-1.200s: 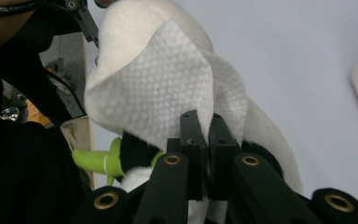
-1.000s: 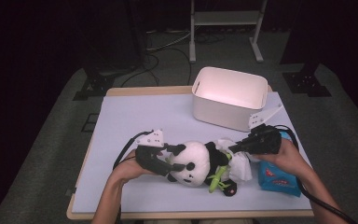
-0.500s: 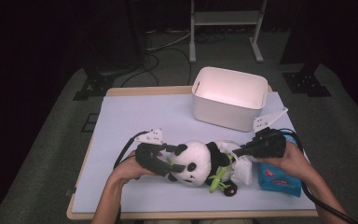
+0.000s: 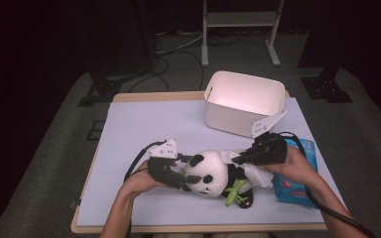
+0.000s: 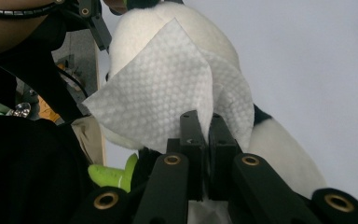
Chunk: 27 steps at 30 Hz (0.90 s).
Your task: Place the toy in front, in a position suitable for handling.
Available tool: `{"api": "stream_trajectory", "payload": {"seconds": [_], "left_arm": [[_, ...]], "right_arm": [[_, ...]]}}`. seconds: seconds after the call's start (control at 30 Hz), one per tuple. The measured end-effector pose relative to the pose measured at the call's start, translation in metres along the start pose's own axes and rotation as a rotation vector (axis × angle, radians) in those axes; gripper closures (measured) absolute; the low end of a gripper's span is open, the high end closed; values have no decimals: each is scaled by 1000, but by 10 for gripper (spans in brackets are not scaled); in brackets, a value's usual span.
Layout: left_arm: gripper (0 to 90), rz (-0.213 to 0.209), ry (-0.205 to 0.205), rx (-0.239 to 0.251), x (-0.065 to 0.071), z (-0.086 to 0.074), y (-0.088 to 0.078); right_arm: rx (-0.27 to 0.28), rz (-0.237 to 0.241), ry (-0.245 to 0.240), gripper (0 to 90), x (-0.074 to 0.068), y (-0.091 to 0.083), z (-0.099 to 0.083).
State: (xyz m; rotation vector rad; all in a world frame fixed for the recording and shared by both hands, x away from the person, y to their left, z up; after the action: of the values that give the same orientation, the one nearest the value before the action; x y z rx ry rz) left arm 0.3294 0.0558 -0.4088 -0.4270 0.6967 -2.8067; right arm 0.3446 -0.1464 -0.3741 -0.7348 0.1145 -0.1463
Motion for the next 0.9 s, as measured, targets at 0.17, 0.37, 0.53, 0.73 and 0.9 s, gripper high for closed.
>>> {"api": "stream_trajectory", "payload": {"seconds": [0.17, 0.37, 0.53, 0.73, 0.9], "left_arm": [[325, 5, 12, 1, 4, 3, 3], [324, 2, 15, 6, 4, 4, 4], [324, -1, 15, 3, 5, 4, 6], [324, -4, 14, 3, 6, 4, 7], [324, -7, 12, 4, 7, 4, 8]], "right_arm": [[9, 16, -22, 867, -3, 5, 10], [34, 26, -43, 867, -6, 5, 21], [69, 48, -57, 867, -9, 8, 36], [69, 57, -84, 867, -13, 16, 50], [64, 60, -96, 866, -15, 22, 56]]}}
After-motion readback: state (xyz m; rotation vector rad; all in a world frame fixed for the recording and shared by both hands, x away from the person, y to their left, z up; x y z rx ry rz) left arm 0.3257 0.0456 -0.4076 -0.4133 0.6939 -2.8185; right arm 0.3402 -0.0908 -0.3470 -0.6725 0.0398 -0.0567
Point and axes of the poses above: each handheld gripper's, and its own axes: y roughly forward along the jaws, z roughly out of its top, x roughly to its right, the point moved 7 cm from there along y, roughly forward along the jaws, and after that the axes turned 10 degrees about -y, right-handed, at the moved point
